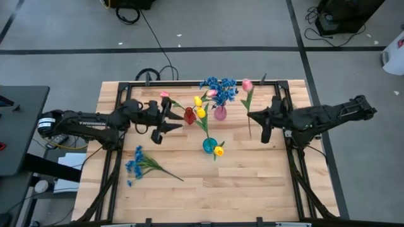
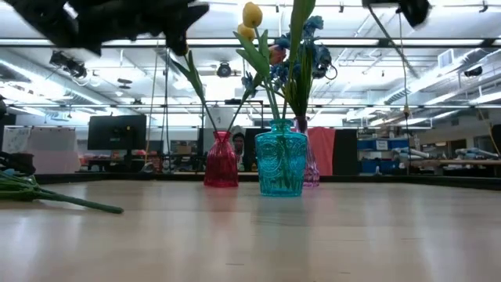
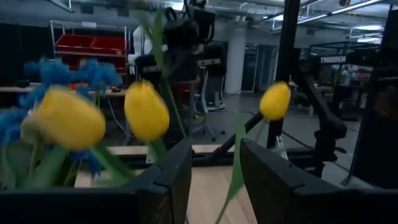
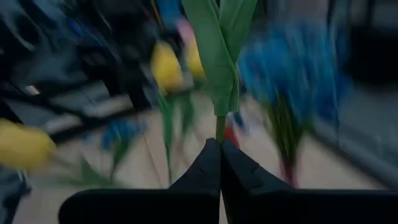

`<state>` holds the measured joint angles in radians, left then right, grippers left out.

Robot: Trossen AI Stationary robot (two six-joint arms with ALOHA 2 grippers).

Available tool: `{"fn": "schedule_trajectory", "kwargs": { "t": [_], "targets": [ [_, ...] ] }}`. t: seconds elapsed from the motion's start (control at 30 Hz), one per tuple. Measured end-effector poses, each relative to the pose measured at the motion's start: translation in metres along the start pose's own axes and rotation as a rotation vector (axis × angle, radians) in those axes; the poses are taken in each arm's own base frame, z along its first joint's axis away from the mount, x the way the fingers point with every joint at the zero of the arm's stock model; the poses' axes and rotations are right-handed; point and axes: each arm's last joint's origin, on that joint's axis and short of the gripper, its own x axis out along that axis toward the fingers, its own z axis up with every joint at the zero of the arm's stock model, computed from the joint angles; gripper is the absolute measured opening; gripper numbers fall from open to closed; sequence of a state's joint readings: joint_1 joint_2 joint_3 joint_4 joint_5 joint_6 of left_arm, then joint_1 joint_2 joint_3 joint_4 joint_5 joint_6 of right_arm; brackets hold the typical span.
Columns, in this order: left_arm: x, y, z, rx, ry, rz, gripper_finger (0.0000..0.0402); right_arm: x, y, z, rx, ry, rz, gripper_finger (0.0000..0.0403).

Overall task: Sort flowers into vase by color
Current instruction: Put the pink flower into the red vase

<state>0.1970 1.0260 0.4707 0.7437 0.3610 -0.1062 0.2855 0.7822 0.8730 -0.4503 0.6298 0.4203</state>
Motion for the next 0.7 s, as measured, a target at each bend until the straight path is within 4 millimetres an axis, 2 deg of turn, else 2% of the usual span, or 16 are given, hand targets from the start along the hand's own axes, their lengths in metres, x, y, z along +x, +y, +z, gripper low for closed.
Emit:
{"fn": "schedule_trajectory", "kwargs": {
  "t": [0.2,0.3,0.5,0.7],
  "targets": [
    [0.023,0.001,0.036,0.026,0.062,0.076,0.0142,-0.002,0.014,0.036,-0.182,-0.333,0.094,0.0008],
    [0.032,0.0,0.046,0.046,0.079,0.109,0.0142,0.003,0.019,0.045,-0.249,-0.43,0.131,0.0008],
    [0.048,-0.003,0.063,0.074,0.048,0.109,0.0142,0.029,0.027,0.052,-0.32,-0.425,0.165,0.0009],
    [0.062,-0.002,0.073,0.055,0.116,0.106,0.0142,0.057,0.043,0.071,-0.322,-0.387,0.263,0.0009]
  ]
}}
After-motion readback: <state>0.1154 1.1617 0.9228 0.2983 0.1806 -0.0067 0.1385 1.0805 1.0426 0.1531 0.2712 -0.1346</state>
